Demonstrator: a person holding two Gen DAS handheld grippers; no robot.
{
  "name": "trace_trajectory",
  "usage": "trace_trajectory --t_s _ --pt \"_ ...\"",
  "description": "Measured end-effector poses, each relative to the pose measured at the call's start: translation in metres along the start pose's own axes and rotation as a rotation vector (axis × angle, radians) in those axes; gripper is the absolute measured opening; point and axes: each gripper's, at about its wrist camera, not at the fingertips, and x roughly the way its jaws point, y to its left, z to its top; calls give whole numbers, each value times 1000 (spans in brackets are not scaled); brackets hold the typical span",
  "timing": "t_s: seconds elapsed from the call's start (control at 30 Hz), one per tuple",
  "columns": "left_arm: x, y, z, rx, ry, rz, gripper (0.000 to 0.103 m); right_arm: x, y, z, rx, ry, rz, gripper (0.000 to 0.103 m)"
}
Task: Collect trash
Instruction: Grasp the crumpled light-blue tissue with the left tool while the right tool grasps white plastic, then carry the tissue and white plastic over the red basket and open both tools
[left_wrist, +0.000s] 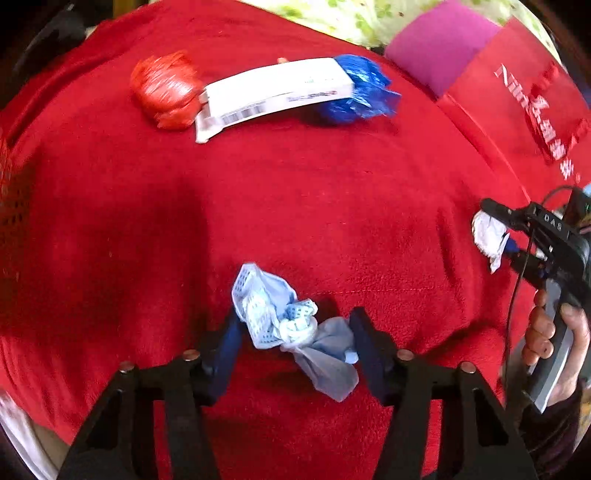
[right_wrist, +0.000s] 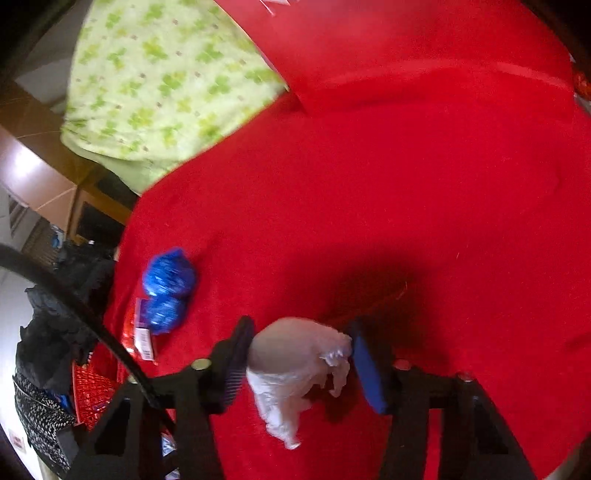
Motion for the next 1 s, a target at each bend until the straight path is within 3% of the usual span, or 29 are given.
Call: trace_trajectory --t_s 0.1,0.17,0.4,0.57,0.77,1.0 --pt "-1 -1 -1 0 -16 -9 34 -5 1 -4 -33 -21 10 39" --pt "-4 -4 -3 11 -28 -16 26 -12 -1 -7 -27 -30 37 38" --pt "-28 -11 -15 9 -89 -19 25 -49 11 -20 -73 -80 101 37" --pt "-78 -9 -17 10 -188 -7 25 -72 37 -28 -121 -99 159 37" --pt "-147 5 -28 14 -329 31 25 -92 97 -39 -224 -107 235 37" --pt "-224 55 -47 -23 -470 95 25 -94 200 -64 -389 -65 354 37"
